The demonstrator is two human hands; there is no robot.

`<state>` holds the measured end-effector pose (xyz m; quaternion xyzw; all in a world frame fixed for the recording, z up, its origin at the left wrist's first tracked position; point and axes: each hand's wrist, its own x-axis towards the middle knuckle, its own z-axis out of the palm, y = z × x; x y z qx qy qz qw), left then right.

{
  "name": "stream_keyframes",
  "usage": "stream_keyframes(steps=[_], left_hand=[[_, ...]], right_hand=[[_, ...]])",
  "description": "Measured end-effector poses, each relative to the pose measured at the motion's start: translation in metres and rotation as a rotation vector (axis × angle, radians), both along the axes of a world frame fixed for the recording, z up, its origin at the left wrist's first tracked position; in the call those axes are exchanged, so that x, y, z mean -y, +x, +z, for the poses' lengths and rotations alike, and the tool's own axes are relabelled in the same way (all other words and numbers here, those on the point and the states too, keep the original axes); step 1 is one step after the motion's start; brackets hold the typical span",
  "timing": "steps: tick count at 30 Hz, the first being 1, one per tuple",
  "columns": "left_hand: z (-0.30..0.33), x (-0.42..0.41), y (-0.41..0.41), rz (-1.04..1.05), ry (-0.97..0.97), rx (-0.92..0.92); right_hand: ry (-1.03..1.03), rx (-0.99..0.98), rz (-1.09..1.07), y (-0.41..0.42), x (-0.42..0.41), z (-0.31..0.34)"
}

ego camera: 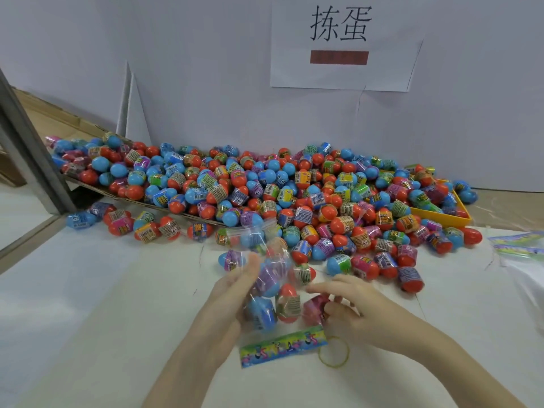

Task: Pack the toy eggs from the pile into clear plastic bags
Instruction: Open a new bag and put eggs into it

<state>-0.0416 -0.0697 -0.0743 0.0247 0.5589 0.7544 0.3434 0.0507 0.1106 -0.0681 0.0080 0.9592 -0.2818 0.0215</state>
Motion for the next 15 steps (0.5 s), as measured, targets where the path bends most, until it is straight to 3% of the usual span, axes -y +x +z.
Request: stream_keyframes(steps=[4, 8, 15], left_hand=[[0.002, -0.003, 0.007, 0.004, -0.038, -0.131], [0.004, -0.007, 0.01, -0.057, -0.082, -0.236], [0.004, -0.02, 0.02, 0.064, -0.181, -0.427]], right_hand=[[-0.14, -0.061, -0.173, 0.003, -0.013, 0.013], [-0.65, -0.211, -0.405, 0.006, -0.018, 0.038], [-0.718, -0.267, -0.099, 0.003, 0.004, 0.059]])
